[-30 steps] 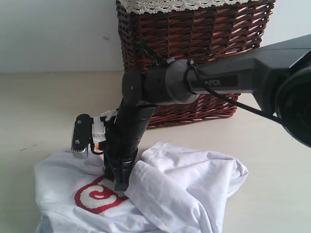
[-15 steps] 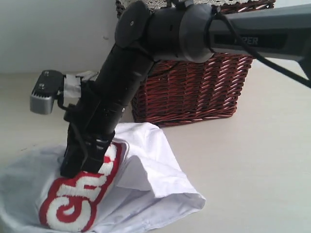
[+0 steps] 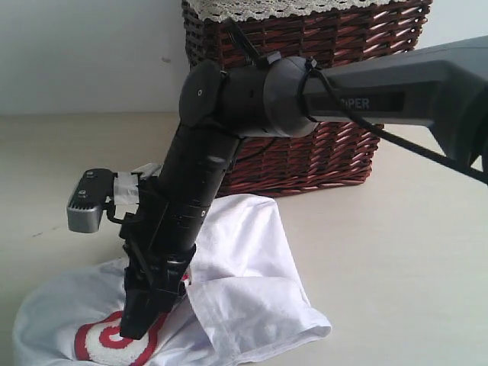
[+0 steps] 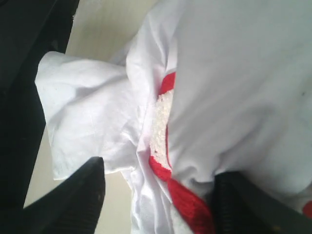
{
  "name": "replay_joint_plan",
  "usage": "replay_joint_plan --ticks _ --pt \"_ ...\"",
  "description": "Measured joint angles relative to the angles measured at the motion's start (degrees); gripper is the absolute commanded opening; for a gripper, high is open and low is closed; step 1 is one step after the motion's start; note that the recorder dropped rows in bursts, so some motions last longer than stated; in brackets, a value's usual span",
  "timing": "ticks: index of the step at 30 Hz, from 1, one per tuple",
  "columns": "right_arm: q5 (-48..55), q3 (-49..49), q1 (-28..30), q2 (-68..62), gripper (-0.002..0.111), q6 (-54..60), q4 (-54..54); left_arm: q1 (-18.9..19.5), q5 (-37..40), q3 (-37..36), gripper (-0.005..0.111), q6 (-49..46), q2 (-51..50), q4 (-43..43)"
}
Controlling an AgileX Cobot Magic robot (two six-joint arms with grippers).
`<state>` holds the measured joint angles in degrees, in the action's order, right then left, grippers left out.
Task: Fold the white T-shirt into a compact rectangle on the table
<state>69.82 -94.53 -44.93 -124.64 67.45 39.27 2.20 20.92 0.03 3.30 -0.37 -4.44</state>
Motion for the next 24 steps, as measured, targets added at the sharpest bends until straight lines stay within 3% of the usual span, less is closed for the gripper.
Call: replay_joint_plan --ticks 8,13,17,24 --pt "-0.1 -3.5 0.0 7.7 0.061 -3.3 -5.8 0.0 0.0 0.0 0.0 0.0 0.0 0.0" --pt "0.0 -4.2 0.0 11.7 0.061 -20.3 -16.7 0.0 0.0 0.0 0.0 0.0 0.0 0.0" --pt "0.0 -2.0 0.1 10.9 0.061 -29.6 -21.1 0.0 0.0 0.0 0.0 0.0 0.0 0.0" --pt "0.3 0.9 0.1 4.0 0.061 -31.2 -21.5 0.0 0.0 0.0 0.0 0.0 0.0 0.0"
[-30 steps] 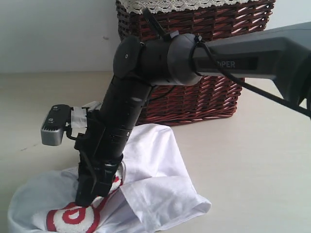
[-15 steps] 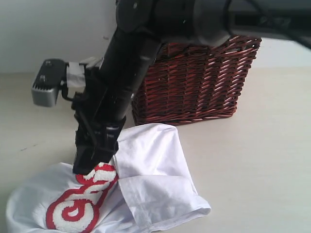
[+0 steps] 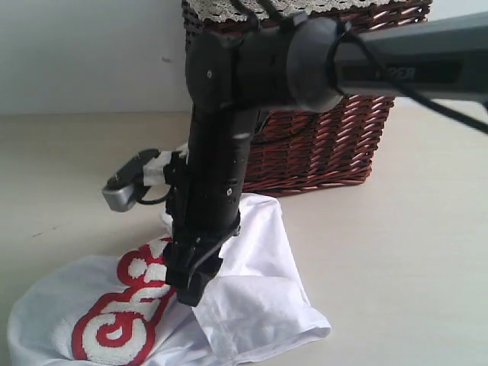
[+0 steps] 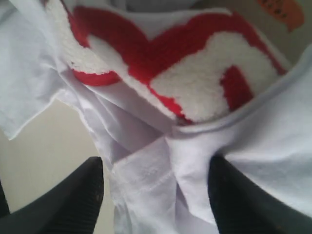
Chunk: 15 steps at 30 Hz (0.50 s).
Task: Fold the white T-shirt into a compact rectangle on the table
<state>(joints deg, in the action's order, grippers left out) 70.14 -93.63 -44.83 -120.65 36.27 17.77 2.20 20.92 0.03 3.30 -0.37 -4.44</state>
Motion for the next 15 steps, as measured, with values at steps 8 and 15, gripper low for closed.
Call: replay_joint_plan --ticks 8,15 --pt "0.0 0.0 0.0 -4.8 0.031 -0.9 0.6 0.0 0.0 0.0 0.0 0.0 0.0 0.0" --pt "-0.1 0.0 0.0 -2.9 0.0 -1.7 -4.6 0.0 0.0 0.0 0.0 0.0 0.0 0.0"
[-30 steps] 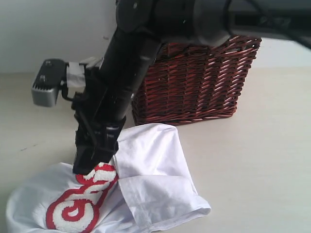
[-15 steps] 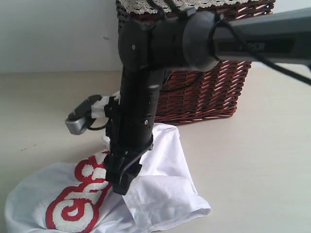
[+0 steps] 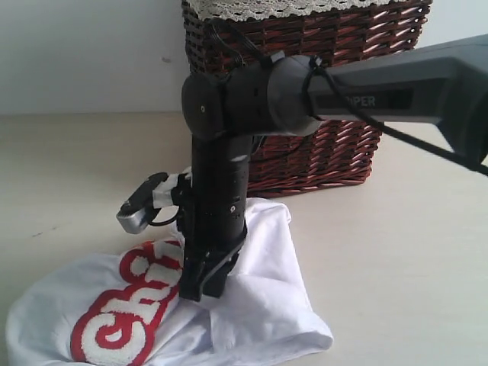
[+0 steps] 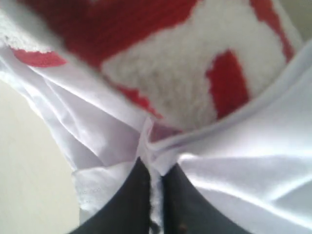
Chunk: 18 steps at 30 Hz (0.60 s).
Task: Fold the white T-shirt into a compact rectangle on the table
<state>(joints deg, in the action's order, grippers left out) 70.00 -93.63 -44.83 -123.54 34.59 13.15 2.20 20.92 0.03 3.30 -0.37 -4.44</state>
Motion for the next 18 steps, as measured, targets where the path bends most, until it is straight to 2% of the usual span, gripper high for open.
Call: replay_joint_plan --ticks 4,10,14,18 --pt "-0.1 0.0 0.0 4.9 0.0 -0.5 -7.9 0.0 0.0 0.0 0.0 0.0 0.0 0.0" --pt "-0.1 0.0 0.6 12.6 0.0 -5.0 -27.1 0.0 0.0 0.0 0.0 0.0 0.0 0.0" --pt "-0.1 0.0 4.1 15.4 0.0 -6.2 -35.7 0.0 0.0 0.0 0.0 0.0 0.0 0.0" --pt "-0.1 0.0 8.8 15.6 0.0 -6.7 -37.4 0.0 0.0 0.0 0.0 0.0 0.0 0.0"
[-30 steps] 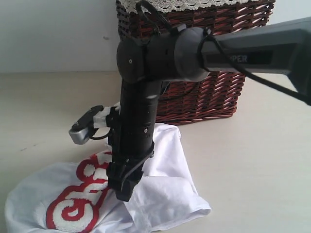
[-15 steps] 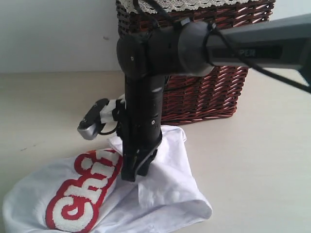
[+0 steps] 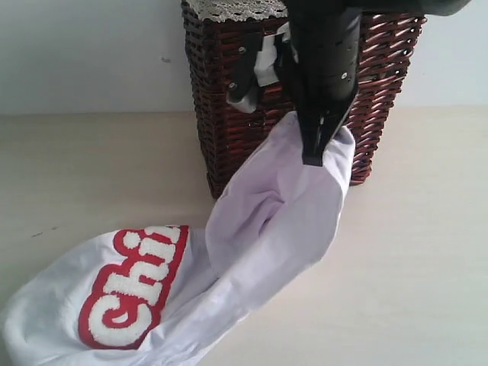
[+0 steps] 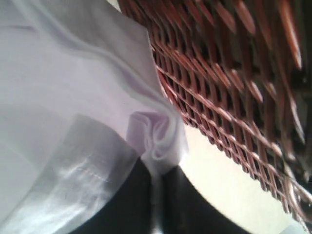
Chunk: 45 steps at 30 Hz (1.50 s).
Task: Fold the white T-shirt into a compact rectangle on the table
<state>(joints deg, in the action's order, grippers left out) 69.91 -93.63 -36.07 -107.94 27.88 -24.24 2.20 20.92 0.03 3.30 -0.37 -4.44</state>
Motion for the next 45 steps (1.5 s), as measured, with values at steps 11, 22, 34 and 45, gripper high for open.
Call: replay_joint_plan --ticks 11,22,34,45 --pt "0.0 5.7 11.0 0.3 0.0 -0.1 7.8 0.0 0.0 0.0 0.0 0.0 0.0 0.0" --pt "0.0 29.7 14.8 0.3 0.016 4.0 8.3 0.0 0.0 0.0 0.0 0.0 0.0 0.0" --pt "-9.5 33.3 14.8 5.8 0.06 0.6 8.1 0.0 0.0 0.0 0.0 0.0 0.0 0.0" --pt "-18.3 33.3 14.7 20.0 0.06 17.7 41.1 0.0 0.0 0.0 0.0 0.0 0.0 0.0"
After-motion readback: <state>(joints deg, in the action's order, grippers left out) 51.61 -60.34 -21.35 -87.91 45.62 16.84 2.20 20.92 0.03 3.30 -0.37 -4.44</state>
